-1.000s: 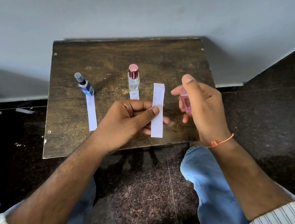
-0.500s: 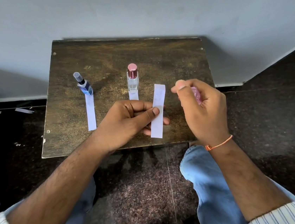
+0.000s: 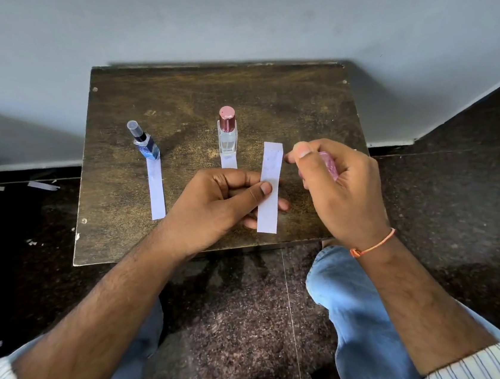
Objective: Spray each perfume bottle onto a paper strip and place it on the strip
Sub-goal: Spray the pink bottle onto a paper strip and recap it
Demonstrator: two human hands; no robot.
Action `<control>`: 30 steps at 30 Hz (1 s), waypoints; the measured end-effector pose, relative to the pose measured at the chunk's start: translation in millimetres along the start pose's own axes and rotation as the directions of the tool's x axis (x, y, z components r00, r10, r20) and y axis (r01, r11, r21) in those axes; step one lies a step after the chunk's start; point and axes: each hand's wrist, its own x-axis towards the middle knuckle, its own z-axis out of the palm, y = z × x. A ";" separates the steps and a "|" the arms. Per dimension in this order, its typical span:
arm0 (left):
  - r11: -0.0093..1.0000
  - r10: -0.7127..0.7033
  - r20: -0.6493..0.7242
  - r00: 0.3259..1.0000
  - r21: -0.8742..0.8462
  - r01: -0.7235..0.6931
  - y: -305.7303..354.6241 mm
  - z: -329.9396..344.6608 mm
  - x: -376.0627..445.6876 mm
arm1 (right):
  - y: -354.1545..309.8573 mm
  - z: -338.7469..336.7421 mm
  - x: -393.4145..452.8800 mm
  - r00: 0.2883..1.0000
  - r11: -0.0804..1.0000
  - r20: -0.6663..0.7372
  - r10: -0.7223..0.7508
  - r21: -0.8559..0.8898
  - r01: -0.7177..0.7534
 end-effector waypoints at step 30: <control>0.958 -0.140 -0.182 0.973 -0.273 0.087 7.3 20.4 18.1 | 8.1 -16.5 7.0 0.871 0.835 0.311 0.381 0.290 -0.468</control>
